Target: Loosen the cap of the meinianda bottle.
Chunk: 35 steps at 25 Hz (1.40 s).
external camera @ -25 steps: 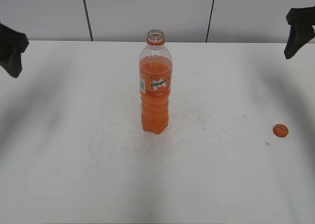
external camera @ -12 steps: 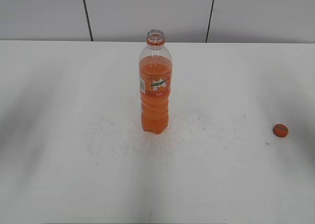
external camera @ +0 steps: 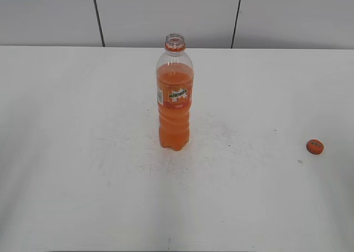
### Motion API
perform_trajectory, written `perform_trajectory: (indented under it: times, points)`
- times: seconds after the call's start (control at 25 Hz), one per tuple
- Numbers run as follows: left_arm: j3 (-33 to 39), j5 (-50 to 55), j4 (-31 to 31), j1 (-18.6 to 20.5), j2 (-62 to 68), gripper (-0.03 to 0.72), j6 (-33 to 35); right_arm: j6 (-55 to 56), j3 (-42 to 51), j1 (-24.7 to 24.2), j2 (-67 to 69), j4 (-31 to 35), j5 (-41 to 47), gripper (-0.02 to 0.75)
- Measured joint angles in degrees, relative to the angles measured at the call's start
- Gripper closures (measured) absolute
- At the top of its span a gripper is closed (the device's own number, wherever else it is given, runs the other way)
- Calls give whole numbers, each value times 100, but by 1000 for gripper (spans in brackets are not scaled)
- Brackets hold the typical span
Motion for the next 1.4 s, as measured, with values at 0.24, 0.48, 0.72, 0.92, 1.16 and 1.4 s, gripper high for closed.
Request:
perform_trajectory:
  times: [0.24, 0.48, 0.72, 0.92, 1.16, 1.4]
  points:
    - [248, -513, -17, 0, -1518, 127, 73, -155, 806, 0, -1235, 2, -512, 162]
    - [603, -628, -58, 0, -2531, 127, 401, -443, 1141, 0, -2320, 7, -850, 162]
    - [884, -678, -367, 0, -3013, 132, 851, -578, 1175, 0, -3438, 7, -1005, 162]
    - [891, -693, -392, 0, -3031, 134, 905, -617, 1181, 0, -4270, 7, -909, 162]
    - [903, -706, -429, 0, -3179, 135, 909, -605, 1313, 0, -4341, 9, -626, 162]
    - [909, -706, -461, 0, -3793, 136, 911, -593, 1313, 0, -4341, 19, -624, 162]
